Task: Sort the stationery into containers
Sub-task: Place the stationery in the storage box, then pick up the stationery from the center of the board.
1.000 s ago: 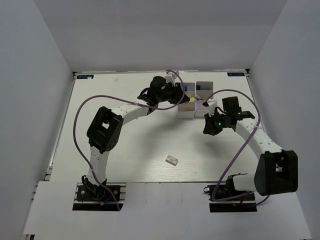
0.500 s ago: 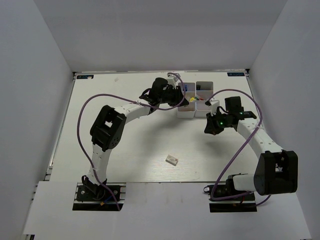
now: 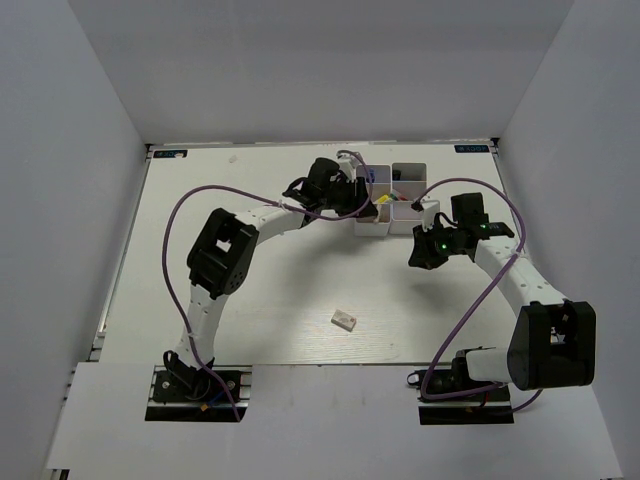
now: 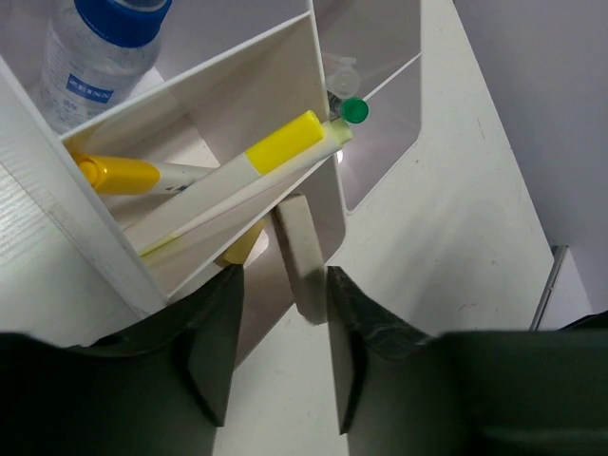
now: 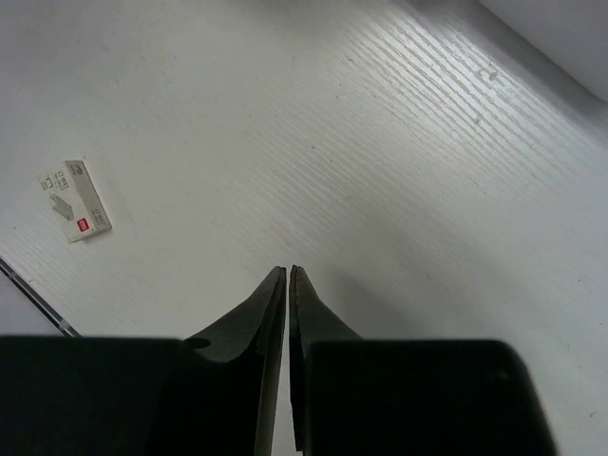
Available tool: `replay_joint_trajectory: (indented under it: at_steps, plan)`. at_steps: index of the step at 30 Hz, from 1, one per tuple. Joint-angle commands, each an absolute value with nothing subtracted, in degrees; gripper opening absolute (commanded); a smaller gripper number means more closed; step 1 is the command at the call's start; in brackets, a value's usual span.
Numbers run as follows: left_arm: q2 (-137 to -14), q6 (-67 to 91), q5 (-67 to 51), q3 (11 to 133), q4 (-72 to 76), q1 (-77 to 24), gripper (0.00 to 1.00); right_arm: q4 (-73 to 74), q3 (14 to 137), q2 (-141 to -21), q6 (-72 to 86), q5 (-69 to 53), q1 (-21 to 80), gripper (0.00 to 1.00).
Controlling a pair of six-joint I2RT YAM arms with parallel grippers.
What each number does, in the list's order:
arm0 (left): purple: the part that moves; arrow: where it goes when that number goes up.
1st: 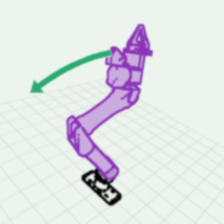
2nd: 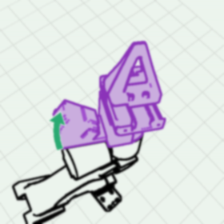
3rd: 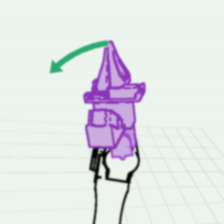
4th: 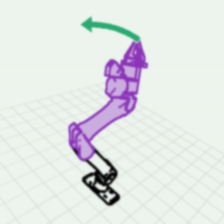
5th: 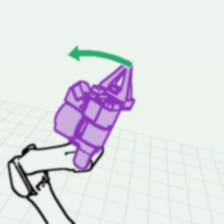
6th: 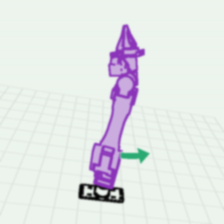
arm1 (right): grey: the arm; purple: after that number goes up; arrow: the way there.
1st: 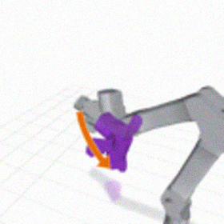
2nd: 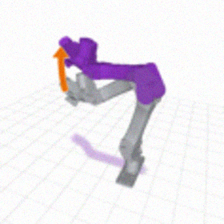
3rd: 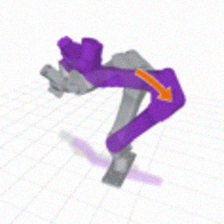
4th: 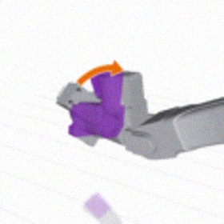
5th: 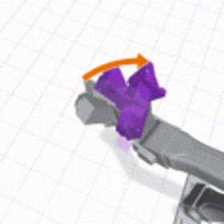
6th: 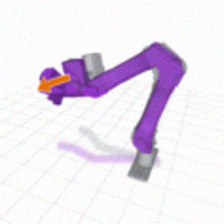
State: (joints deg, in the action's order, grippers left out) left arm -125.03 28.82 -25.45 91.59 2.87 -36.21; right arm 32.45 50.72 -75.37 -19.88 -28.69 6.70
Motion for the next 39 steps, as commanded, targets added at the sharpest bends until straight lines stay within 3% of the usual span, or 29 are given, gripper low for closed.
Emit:
replay_joint_trajectory:
  at_steps: [1, 8, 14, 18, 22, 24, 28, 35, 38, 39]
  plan:
    - [-123.84, 28.04, -25.05, 94.48, 2.46, -36.91, 0.54, 31.64, 51.07, -75.32, -20.04, -30.15, 6.15, 0.11]
    - [-121.11, 28.56, -24.52, 94.48, 4.66, -36.91, 0.58, 32.52, 51.24, -75.06, -21.62, -33.91, 6.07, 0.39]
    - [-117.43, 28.56, -22.33, 94.4, 4.66, -36.91, 0.58, 33.84, 52.12, -75.67, -24.35, -37.17, 6.15, 0.43]
    - [-111.29, 28.56, -19.87, 87.31, 5.8, -36.91, 0.58, 35.77, 53.35, -75.59, -27.94, -40.59, 6.59, 0.44]
    - [-101.19, 28.04, -16.62, 76.49, 5.27, -36.39, 0.59, 37.18, 53.0, -75.85, -34.52, -47.8, 7.55, 0.73]
    - [-93.19, 28.04, -13.38, 68.69, 4.23, -35.77, 0.72, 37.0, 51.86, -75.24, -40.21, -51.13, 9.31, 0.9]
    - [-79.22, 29.26, -6.34, 55.92, 0.54, -35.77, 1.0, 38.75, 50.01, -75.41, -48.86, -53.96, 13.61, 0.9]
    - [-54.9, 41.99, 1.93, 35.88, -6.93, -35.77, 1.0, 41.07, 54.93, -83.4, -49.58, -51.95, 27.57, 0.9]
    - [-47.4, 48.68, 4.48, 28.33, -9.83, -35.77, 1.0, 34.04, 54.32, -83.41, -42.2, -43.88, 35.31, 0.82]
    - [-42.76, 50.52, 5.96, 27.26, -11.76, -35.77, 1.0, 32.8, 54.23, -84.1, -37.58, -38.03, 39.33, 0.75]
